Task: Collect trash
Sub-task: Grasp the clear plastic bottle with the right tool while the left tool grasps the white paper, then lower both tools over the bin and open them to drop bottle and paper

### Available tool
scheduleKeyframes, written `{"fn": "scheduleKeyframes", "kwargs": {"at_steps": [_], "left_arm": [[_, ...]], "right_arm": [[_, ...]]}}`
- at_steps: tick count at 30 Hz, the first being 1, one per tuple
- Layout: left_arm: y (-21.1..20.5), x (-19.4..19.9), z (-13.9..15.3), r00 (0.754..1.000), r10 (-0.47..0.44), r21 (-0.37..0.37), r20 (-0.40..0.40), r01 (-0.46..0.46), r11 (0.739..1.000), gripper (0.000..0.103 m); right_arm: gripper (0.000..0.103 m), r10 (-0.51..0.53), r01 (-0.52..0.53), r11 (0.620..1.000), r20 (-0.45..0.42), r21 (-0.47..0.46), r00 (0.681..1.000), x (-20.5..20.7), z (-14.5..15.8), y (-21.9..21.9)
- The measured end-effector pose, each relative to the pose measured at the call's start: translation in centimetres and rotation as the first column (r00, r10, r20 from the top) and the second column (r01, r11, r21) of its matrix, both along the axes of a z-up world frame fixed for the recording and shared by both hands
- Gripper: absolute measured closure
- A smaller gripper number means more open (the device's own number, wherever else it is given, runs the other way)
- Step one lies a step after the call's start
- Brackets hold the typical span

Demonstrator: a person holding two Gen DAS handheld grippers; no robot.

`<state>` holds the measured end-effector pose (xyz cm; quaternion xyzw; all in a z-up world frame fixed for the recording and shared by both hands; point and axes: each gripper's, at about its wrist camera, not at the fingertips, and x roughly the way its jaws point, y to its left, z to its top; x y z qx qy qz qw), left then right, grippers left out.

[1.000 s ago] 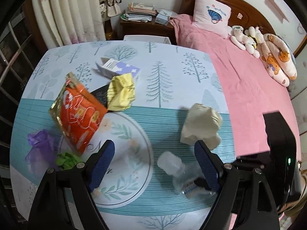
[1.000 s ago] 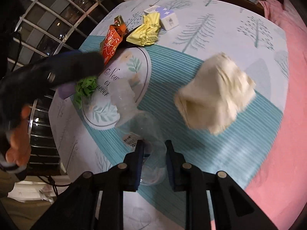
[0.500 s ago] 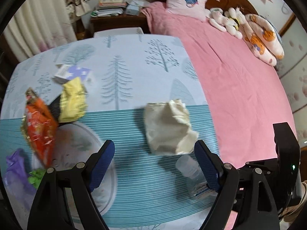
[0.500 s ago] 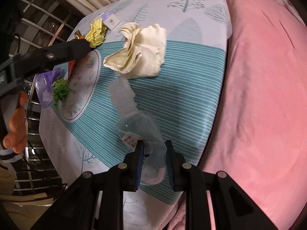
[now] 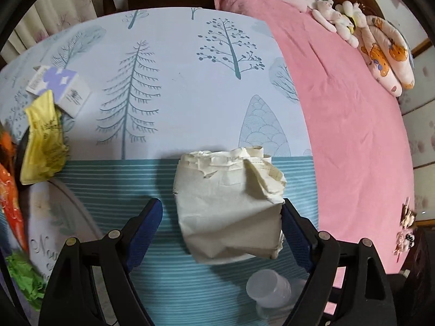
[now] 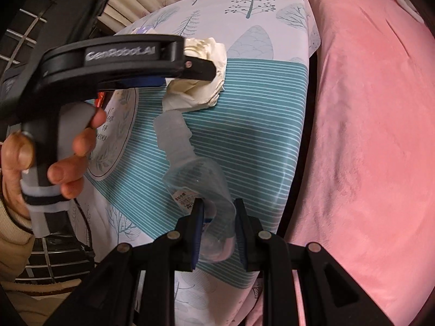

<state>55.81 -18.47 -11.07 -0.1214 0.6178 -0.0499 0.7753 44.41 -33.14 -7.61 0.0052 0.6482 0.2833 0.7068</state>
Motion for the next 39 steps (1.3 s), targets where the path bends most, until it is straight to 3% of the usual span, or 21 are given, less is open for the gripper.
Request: {"fn": "scheduleKeyframes", "kwargs": {"at_steps": [2, 4, 9, 19, 29, 39], "left_arm": [[0.3, -0.2, -0.1, 1.0, 0.012, -0.062, 0.005, -0.011, 0.998, 0.033], [0.5, -0.6, -0.1, 0.999, 0.024, -0.075, 0.022, -0.022, 0.997, 0.033], [0.2, -2.6, 1.1, 0.997, -0.013, -0.01, 0.079, 0.014, 1.0, 0.034], [2.9, -10.4, 6.6, 0.985, -0.031, 0.002, 0.17, 0.031, 1.0, 0.034], [8.5, -23.5, 11.9, 0.962, -0.053, -0.015, 0.268, 0.06, 0.998, 0.034], [14.3, -38.1, 13.6, 0.936, -0.139, 0.0, 0.324, 0.147, 0.989, 0.034]], "right_arm": [[0.081, -0.01, 0.01, 1.0, 0.0, 0.002, 1.0, 0.0, 0.0, -0.3], [0.081, -0.018, 0.018, 1.0, 0.0, 0.003, 1.0, -0.2, 0.0, -0.5], [0.081, -0.036, 0.036, 0.999, 0.003, -0.003, 0.999, -1.1, -0.1, -0.4], [0.081, -0.054, 0.054, 0.998, 0.056, -0.008, 0.997, -5.5, 1.8, 0.8], [0.081, -0.124, 0.125, 0.992, 0.132, -0.002, 0.984, -14.9, 5.0, 3.2], [0.081, -0.233, 0.231, 0.972, 0.17, 0.031, 0.957, -28.8, 5.7, 7.4]]}}
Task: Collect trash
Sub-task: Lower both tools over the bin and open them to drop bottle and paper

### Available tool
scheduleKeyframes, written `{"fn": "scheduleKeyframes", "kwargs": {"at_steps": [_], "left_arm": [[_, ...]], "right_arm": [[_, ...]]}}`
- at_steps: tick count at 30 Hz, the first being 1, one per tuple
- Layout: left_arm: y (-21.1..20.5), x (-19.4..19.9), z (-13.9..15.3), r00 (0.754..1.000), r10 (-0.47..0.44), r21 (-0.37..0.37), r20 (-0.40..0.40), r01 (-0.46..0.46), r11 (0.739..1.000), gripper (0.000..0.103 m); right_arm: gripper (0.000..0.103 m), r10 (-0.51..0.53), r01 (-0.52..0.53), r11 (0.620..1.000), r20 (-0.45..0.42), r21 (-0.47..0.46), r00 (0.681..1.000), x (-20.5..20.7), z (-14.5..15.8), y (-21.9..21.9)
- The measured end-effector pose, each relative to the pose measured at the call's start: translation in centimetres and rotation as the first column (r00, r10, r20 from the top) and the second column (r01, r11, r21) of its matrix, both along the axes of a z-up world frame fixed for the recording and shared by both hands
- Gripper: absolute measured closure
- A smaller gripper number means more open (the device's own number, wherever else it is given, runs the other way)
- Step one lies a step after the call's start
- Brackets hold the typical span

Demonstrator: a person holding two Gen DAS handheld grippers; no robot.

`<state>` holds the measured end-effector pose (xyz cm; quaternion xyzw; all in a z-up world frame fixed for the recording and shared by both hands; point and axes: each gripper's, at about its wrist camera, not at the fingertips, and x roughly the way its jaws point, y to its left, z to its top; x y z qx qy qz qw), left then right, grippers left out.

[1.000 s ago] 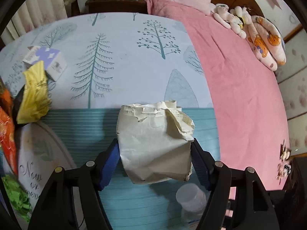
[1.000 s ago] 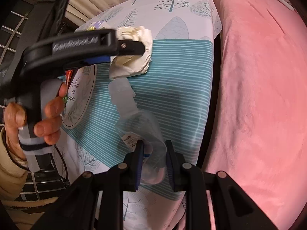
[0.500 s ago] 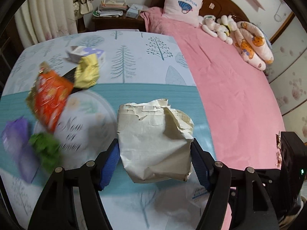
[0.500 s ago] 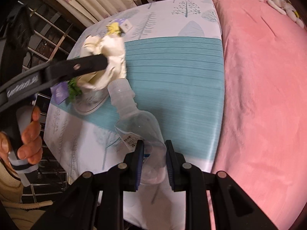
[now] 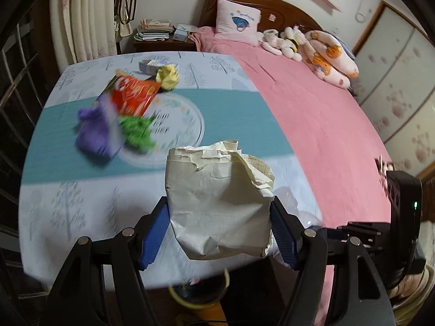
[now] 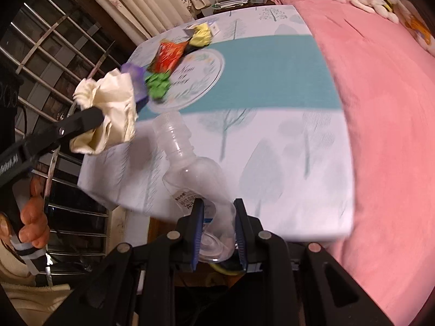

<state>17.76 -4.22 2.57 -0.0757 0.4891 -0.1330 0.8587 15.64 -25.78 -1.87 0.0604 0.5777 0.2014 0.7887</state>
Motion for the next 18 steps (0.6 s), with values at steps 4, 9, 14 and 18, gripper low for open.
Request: {"fn": "scheduleKeyframes", "kwargs": {"at_steps": [4, 9, 14, 18], "left_arm": [[1.8, -5.7, -1.0, 0.999, -0.038, 0.009, -0.022, 0.038, 0.999, 0.034], [2.7, -11.8, -3.4, 0.993, -0.081, 0.02, -0.082, 0.083, 0.996, 0.034], [2.2, -16.6, -6.7, 0.981, -0.104, 0.021, -0.162, 0.109, 0.994, 0.034], [1.3, -18.7, -10.6, 0.962, -0.105, 0.018, -0.252, 0.113, 0.993, 0.034]], "right_arm": [[0.081, -0.016, 0.016, 1.0, -0.014, 0.003, 1.0, -5.0, -0.6, 1.9], [0.081, -0.007, 0.007, 1.0, -0.066, -0.001, 0.998, -10.1, -2.0, 3.4], [0.081, -0.003, -0.002, 0.999, -0.131, -0.033, 0.991, -13.8, -4.6, 3.7], [0.081, -0.037, 0.028, 0.998, -0.188, -0.05, 0.982, -15.4, -8.2, 3.4]]}}
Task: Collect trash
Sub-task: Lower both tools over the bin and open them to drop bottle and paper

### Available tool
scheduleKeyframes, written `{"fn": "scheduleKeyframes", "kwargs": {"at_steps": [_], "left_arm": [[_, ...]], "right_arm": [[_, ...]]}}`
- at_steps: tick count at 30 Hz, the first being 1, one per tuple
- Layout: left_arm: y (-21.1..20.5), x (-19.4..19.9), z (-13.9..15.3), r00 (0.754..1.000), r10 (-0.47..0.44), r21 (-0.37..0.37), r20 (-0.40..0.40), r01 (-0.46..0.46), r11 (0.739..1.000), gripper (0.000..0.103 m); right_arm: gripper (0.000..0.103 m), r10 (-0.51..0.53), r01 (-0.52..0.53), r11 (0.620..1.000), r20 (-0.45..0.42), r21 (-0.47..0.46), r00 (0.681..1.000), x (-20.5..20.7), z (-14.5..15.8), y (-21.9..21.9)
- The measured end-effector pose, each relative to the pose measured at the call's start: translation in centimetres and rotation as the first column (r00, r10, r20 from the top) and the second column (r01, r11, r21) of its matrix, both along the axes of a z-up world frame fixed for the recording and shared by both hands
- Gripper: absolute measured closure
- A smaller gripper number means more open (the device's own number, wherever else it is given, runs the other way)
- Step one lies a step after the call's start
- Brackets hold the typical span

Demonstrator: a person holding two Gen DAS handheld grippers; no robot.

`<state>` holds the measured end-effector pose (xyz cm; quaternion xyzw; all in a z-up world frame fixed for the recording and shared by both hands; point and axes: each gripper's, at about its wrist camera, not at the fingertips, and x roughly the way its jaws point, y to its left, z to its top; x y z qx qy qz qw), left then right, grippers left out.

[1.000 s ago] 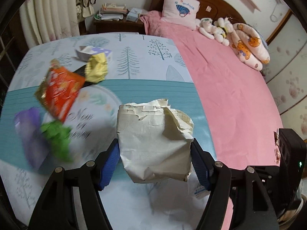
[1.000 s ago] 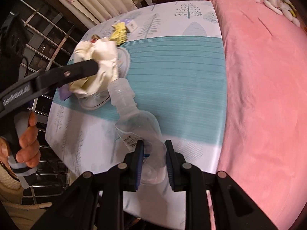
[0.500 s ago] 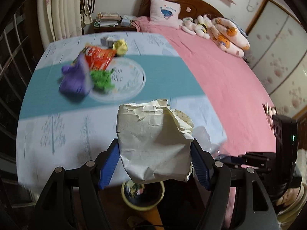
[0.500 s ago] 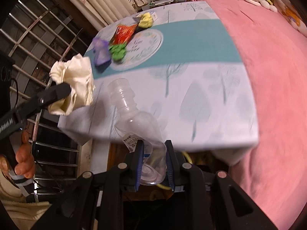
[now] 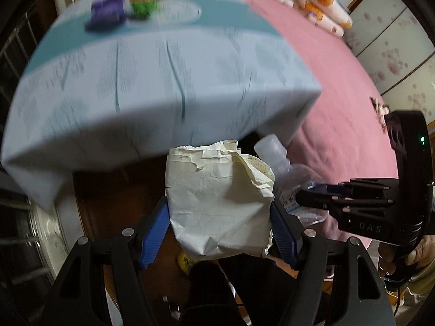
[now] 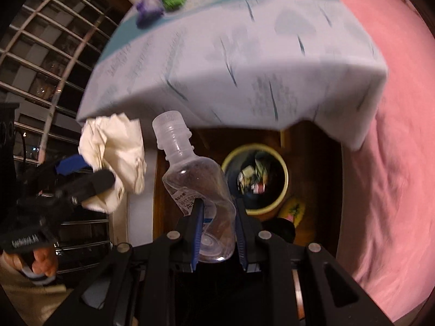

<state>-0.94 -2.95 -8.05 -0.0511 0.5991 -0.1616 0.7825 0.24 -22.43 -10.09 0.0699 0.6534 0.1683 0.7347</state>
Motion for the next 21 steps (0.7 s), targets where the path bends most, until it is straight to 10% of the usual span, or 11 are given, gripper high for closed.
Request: {"fn": "scheduleKeyframes", "kwargs": {"at_steps": [21], "left_arm": [[-2.7, 2.9, -27.1, 0.983, 0.064, 0.088, -0.169, -0.049, 0.995, 0.033]], "right_arm": [[0.079, -0.192, 0.18, 0.98, -0.147, -0.086, 0.97, 3.0, -28.4, -1.8]]}}
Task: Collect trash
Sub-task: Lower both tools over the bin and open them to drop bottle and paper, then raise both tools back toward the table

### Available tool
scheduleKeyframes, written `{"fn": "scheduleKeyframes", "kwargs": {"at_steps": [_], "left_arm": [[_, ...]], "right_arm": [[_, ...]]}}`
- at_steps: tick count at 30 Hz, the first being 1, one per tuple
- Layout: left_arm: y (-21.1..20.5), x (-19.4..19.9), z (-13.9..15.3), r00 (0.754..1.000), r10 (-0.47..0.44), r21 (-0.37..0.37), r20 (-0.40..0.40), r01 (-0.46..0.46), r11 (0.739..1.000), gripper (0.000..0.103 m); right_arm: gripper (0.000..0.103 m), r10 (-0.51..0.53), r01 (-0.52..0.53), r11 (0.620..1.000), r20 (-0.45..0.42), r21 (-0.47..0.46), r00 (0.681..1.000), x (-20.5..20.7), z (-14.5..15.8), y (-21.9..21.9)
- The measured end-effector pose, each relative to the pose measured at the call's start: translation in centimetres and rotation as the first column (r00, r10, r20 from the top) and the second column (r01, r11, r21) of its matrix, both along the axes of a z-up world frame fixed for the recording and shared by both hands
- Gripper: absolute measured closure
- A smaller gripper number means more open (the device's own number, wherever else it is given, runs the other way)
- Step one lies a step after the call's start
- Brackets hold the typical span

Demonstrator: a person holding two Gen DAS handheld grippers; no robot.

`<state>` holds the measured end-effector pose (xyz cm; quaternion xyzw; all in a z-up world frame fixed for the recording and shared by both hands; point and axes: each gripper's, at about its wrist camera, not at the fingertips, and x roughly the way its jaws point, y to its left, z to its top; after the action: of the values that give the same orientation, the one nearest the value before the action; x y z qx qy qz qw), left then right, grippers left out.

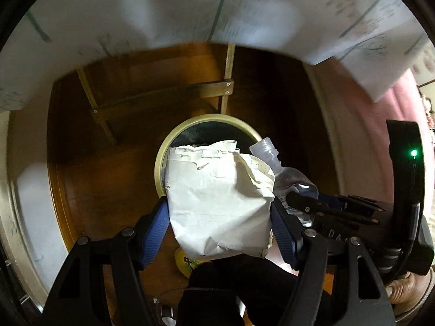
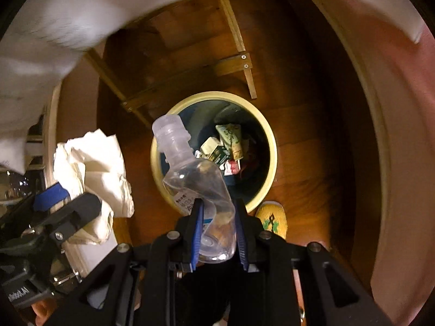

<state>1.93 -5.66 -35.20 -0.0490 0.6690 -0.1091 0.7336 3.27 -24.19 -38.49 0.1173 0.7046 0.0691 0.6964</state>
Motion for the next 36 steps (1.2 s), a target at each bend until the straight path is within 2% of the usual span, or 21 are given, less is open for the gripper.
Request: {"fn": "scheduleKeyframes", "kwargs": {"at_steps": [4, 5, 6, 7, 8, 10, 14, 17, 21, 24, 30, 36], "left_arm": [[-0.5, 0.9, -2.1, 1.0, 0.005, 0.007, -0.003, -0.005, 1.0, 0.032], [-0.6, 1.2, -2.6, 1.0, 0.002, 0.012, -0.007, -0.002, 1.0, 0.032], [-0.7, 1.5, -3.0, 1.0, 0.001, 0.016, -0.008, -0.001, 1.0, 0.031], [-0.9, 1.9, -3.5, 1.0, 0.002, 0.02, -0.009, -0.002, 1.0, 0.027], [-0.8, 2.0, -3.7, 1.0, 0.003, 0.022, -0.014, -0.003, 1.0, 0.015], [-0.6, 2.3, -3.9, 1.0, 0.009, 0.022, -0.02, -0.008, 1.0, 0.002], [-0.3, 2.7, -3.4, 1.0, 0.013, 0.04, -0.018, -0.012, 0.999, 0.002], [0.2, 2.7, -1.9, 0.999, 0.035, 0.039, -0.008, -0.034, 0.999, 0.002], [1.0, 2.4, 2.1, 0.997, 0.07, 0.029, 0.036, -0.071, 0.997, 0.002], [1.7, 1.9, 6.5, 0.992, 0.104, 0.019, 0.074, -0.105, 0.994, 0.002], [3.2, 1.2, 16.8, 0.972, 0.173, -0.007, 0.162, -0.174, 0.985, 0.002], [4.8, 0.6, 27.4, 0.934, 0.229, -0.031, 0.274, -0.229, 0.973, 0.002]], "right_arm": [[0.077, -0.03, 0.03, 0.998, -0.007, 0.052, 1.0, 0.9, -2.0, -0.3], [0.073, -0.036, 0.036, 0.998, -0.006, 0.058, 0.999, 1.1, -2.3, -0.4], [0.06, -0.041, 0.042, 0.997, -0.008, 0.062, 0.999, 1.3, -2.6, -0.4], [0.052, -0.043, 0.043, 0.997, -0.01, 0.066, 0.999, 1.4, -2.8, -0.4], [0.041, -0.044, 0.044, 0.997, -0.007, 0.069, 0.999, 1.6, -2.9, -0.5], [0.039, -0.044, 0.043, 0.996, 0.012, 0.081, 0.999, 1.9, -2.6, -0.4], [0.039, -0.029, 0.027, 0.996, 0.028, 0.081, 0.999, 2.3, -1.4, -0.7], [0.039, -0.01, 0.007, 0.998, 0.044, 0.064, 0.999, 2.6, -0.1, -0.5], [0.039, 0.018, -0.022, 0.999, 0.081, 0.042, 0.997, 2.7, 3.6, -0.3], [0.039, 0.037, -0.042, 0.998, 0.104, 0.045, 0.994, 2.6, 7.2, -0.1], [0.039, 0.114, -0.124, 0.991, 0.169, 0.045, 0.979, 2.7, 16.0, 1.0], [0.039, 0.197, -0.22, 0.973, 0.265, 0.062, 0.944, 3.3, 25.2, 1.6]]}}
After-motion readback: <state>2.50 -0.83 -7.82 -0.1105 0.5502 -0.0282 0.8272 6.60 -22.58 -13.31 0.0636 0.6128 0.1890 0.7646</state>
